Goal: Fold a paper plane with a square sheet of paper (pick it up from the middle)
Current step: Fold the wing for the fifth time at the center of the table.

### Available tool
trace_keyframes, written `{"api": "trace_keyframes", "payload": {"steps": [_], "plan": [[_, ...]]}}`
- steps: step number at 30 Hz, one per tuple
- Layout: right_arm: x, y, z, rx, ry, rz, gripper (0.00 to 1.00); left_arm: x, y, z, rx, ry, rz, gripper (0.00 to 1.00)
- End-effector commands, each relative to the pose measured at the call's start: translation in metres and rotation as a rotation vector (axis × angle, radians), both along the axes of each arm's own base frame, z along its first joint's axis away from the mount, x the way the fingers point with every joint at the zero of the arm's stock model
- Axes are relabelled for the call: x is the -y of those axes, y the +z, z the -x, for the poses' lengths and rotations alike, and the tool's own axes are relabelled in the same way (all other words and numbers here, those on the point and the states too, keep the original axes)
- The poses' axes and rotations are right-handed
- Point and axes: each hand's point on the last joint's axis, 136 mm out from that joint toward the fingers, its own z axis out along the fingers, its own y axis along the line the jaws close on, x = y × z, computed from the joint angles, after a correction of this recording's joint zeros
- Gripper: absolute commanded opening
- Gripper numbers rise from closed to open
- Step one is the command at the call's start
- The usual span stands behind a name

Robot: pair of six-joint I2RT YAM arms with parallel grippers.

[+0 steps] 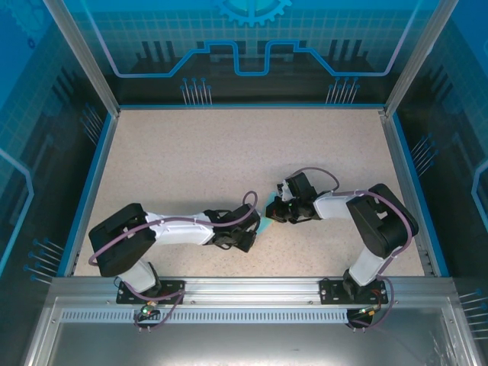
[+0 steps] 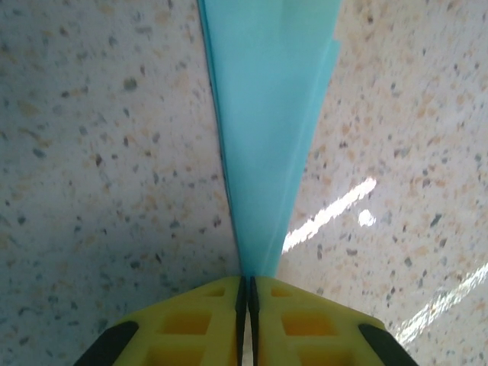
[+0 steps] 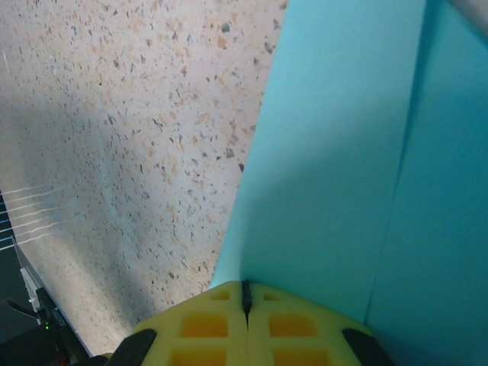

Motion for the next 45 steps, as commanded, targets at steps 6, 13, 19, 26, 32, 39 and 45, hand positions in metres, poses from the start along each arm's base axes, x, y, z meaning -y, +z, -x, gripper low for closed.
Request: {"api": "trace_keyframes", "payload": {"steps": [6, 13, 19, 26, 32, 39, 45], "plan": [[0.045, -0.061, 0.028, -0.111, -0.043, 0.253, 0.0, 0.0, 0.047, 0.0, 0.013, -0.015, 0.033, 0.14], [0.044, -0.063, 0.029, -0.113, -0.04, 0.244, 0.0, 0.018, 0.073, -0.024, 0.03, 0.021, 0.177, 0.13], [0.043, -0.063, 0.029, -0.113, -0.037, 0.238, 0.0, 0.028, 0.045, -0.022, -0.031, 0.011, 0.179, 0.1], [0.047, -0.063, 0.028, -0.115, -0.041, 0.24, 0.0, 0.012, 0.018, -0.011, -0.084, 0.032, 0.134, 0.1], [0.052, -0.064, 0.027, -0.116, -0.042, 0.245, 0.0, -0.005, -0.006, 0.004, -0.133, 0.053, 0.097, 0.09], [0.055, -0.061, 0.023, -0.11, -0.044, 0.247, 0.0, -0.016, -0.015, 0.016, -0.169, 0.047, 0.07, 0.09], [0.056, -0.058, 0.021, -0.098, -0.035, 0.242, 0.0, -0.021, -0.018, 0.025, -0.204, 0.037, 0.059, 0.09]]}}
